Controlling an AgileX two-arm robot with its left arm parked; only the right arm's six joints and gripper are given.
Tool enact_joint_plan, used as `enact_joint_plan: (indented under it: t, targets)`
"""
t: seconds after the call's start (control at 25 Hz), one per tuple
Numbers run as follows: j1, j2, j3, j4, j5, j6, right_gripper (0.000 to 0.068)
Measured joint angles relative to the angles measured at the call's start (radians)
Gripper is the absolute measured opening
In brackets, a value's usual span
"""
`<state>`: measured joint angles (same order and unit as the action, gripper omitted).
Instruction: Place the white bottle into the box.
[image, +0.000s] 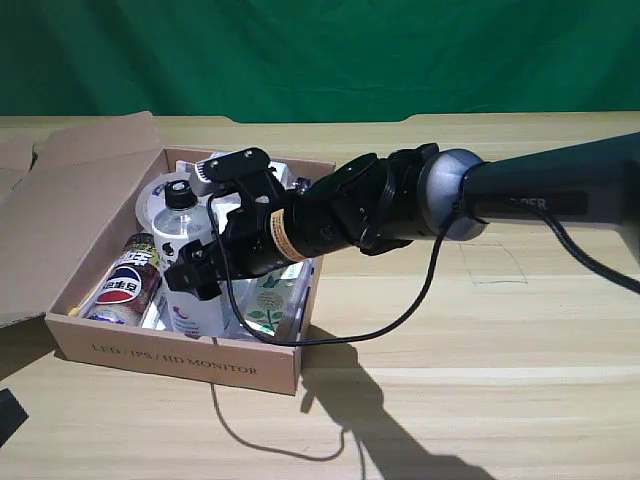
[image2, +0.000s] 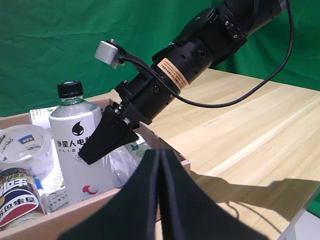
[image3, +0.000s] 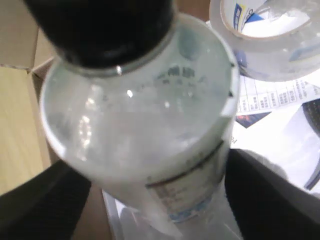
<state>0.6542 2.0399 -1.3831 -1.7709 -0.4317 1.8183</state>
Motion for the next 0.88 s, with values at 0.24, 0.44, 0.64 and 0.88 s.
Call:
enact_joint_plan:
  t: [0.24,0.44,0.64,0.88]
  targets:
    - [-0.011,-0.139,0.0,-0.001,0.064,0.0,0.0579]
    - [-0.058,-0.293,0.0,0.001,0.101,0.001,0.054]
    - [-0.123,-0.444,0.0,0.002,0.109,0.002,0.0393]
    - [-0.243,-0.625,0.031,0.002,0.047,-0.025,0.0065]
